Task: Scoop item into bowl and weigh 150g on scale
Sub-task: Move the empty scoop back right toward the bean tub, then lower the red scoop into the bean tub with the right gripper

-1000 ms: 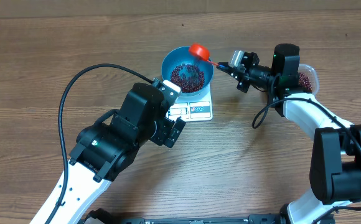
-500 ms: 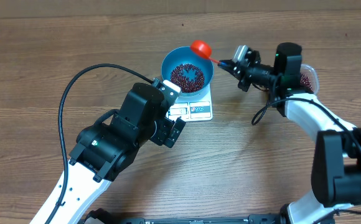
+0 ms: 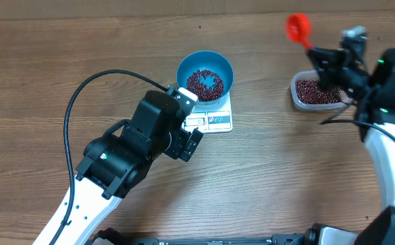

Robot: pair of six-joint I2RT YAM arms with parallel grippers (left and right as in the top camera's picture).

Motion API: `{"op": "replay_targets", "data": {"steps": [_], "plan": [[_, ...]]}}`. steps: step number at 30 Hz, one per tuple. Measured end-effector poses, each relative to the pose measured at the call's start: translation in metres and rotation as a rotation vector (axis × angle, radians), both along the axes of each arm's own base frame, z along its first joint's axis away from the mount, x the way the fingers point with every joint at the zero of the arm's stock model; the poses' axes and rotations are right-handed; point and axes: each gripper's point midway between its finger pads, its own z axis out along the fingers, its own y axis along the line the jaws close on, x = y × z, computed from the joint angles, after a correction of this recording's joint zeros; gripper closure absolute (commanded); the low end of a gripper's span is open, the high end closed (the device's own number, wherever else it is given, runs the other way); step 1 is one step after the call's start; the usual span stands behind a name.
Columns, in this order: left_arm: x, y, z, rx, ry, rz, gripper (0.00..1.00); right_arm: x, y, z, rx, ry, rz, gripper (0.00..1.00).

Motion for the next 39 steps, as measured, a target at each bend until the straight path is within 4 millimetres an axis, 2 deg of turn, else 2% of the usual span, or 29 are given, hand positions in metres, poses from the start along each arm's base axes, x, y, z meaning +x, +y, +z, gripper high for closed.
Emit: {"op": "replay_targets", "data": {"steps": [3,5,13,22,29,33,39], "plan": [[0.0,0.0,0.0,0.0,0.0,0.0,0.01,-0.014,-0.033,-0.014,-0.032,0.1,-0.142,0.96],[0.0,0.0,0.0,0.0,-0.001,0.0,0.0,-0.024,-0.047,-0.021,-0.077,0.155,-0.215,0.96],[0.0,0.0,0.0,0.0,0.0,0.0,0.01,-0.053,-0.081,-0.049,-0.285,0.303,-0.363,0.96],[0.0,0.0,0.0,0.0,0.0,0.0,0.01,-0.068,-0.087,-0.066,-0.382,0.386,-0.357,0.96],[0.0,0.0,0.0,0.0,0.0,0.0,0.0,-0.068,-0.07,-0.081,-0.474,0.424,-0.28,0.96],[0.0,0.0,0.0,0.0,0.0,0.0,0.0,-0.065,-0.066,-0.101,-0.554,0.48,-0.266,0.96],[0.0,0.0,0.0,0.0,0.0,0.0,0.0,-0.061,-0.072,-0.129,-0.675,0.565,-0.291,0.96]]}}
